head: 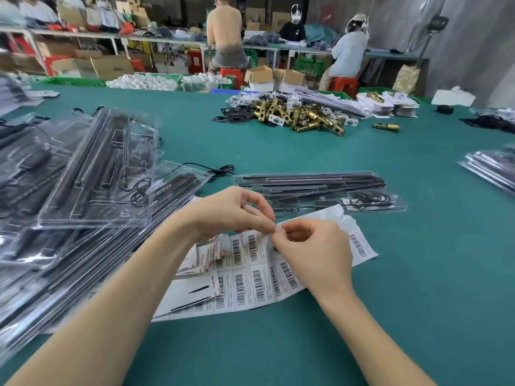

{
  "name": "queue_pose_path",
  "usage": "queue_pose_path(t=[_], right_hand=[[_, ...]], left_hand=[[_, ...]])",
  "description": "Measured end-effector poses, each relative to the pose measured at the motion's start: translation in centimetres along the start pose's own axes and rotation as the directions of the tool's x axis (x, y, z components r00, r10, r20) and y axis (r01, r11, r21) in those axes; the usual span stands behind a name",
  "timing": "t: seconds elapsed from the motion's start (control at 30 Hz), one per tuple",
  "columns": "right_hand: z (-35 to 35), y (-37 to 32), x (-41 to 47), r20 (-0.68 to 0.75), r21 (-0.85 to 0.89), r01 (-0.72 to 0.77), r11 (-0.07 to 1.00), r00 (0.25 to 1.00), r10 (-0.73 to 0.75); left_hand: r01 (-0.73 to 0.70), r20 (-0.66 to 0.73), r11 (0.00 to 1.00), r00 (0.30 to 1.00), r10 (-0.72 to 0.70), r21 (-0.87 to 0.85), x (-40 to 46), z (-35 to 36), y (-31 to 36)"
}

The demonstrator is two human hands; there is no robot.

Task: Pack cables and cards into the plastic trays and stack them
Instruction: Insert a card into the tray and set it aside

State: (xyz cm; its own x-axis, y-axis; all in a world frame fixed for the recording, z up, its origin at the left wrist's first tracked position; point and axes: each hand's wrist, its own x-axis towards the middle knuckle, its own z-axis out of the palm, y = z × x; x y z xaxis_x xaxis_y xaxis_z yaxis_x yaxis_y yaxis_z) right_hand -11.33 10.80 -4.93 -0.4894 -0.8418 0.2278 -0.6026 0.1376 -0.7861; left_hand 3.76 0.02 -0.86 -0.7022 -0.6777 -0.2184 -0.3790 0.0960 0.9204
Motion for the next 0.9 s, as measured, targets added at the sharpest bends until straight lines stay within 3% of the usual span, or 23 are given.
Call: queue_pose_path(t=[0.3, 0.43, 0.53, 0.6, 0.7, 0.8, 0.9], right_hand=[[-1.0, 0.6, 0.8, 0.117, 0.171, -0.158, 0.972, 0.983, 0.139], [-2.4, 0.7, 1.5, 0.198, 0.35, -0.32, 0.88, 0.944, 0.264], [-3.9, 1.2, 2.3, 0.222, 0.474, -0.44, 0.763, 0.898, 0.38], [-4.5, 1.4, 2.6, 0.211, 0.516, -0.458, 0.724, 0.887, 0.411], [-4.3, 1.5, 2.7, 0.214, 0.551, -0.469, 0.69, 0.879, 0.426], [-3.5, 1.5, 2.5, 0.298, 0.6, -0.52, 0.607, 0.85, 0.434], [-3.1, 1.4, 2.6, 0.362, 0.6, -0.542, 0.588, 0.84, 0.405]], left_hand=[[0.044, -0.117, 0.992, 0.993, -0.029, 0.122, 0.6, 0.5, -0.7], [0.018, -0.177, 0.902, 0.982, 0.065, 0.431, 0.6, 0.8, -0.6], [-0.065, -0.113, 0.786, 0.979, 0.169, 0.615, 0.5, 1.6, -0.4], [-0.153, -0.085, 0.778, 0.963, 0.256, 0.609, 0.6, 2.0, -0.1], [-0.315, -0.062, 0.836, 0.922, 0.381, 0.449, 0.4, 2.7, 0.5], [-0.418, -0.052, 0.76, 0.86, 0.508, 0.498, 0.6, 3.5, 0.4], [-0.454, -0.132, 0.766, 0.817, 0.562, 0.456, 1.0, 4.0, 0.2]])
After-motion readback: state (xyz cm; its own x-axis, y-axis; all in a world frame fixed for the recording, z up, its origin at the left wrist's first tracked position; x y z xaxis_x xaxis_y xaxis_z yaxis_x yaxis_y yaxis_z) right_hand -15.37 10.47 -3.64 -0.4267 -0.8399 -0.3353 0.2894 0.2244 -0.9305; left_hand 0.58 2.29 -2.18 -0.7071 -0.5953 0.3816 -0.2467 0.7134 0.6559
